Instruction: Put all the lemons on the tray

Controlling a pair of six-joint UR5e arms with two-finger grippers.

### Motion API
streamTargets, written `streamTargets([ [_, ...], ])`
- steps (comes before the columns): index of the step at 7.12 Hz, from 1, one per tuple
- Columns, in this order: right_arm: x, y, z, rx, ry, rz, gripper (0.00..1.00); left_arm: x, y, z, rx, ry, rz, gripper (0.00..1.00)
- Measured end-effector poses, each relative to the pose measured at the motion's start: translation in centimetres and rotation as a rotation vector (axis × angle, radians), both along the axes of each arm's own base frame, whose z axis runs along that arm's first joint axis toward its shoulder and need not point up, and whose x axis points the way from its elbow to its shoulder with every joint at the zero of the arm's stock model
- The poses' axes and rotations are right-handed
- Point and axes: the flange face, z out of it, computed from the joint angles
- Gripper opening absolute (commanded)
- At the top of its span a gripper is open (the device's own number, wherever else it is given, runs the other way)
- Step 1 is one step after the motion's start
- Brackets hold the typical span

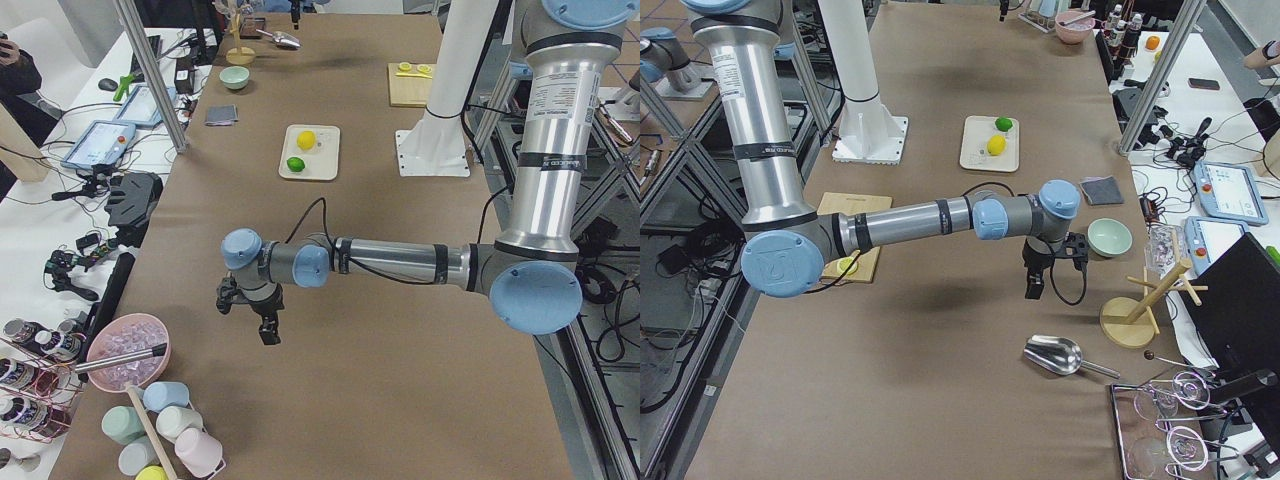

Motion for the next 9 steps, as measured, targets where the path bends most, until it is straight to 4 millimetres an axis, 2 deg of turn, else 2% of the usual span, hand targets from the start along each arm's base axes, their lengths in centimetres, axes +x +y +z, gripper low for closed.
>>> streamTargets([
  [1,1.4,-0.1,0.8,-0.006,0.004,-0.011,0.99,-3.8,1.3,2.2,-0.005,0.007,-0.002,0.98],
  [2,2.7,-0.2,1.8,-0.005,0.003,-0.022,0.99,-6.6,2.2,3.3,-0.014,0.014,-0.012,0.98],
  [3,3.8,-0.4,2.4,-0.008,-0.002,-0.018,0.99,-9.0,2.8,3.4,-0.028,0.019,-0.034,0.98],
  [4,4.8,-0.7,2.8,-0.016,-0.012,-0.003,0.99,-10.4,3.5,2.9,-0.026,0.02,-0.049,0.98],
  [6,6.1,-0.9,3.3,-0.031,-0.033,0.024,0.99,-11.1,4.6,1.0,-0.036,0.012,-0.086,0.98],
  [9,6.5,-0.9,3.1,-0.024,-0.027,0.033,0.99,-11.0,4.7,-2.3,-0.078,0.006,-0.141,0.98],
])
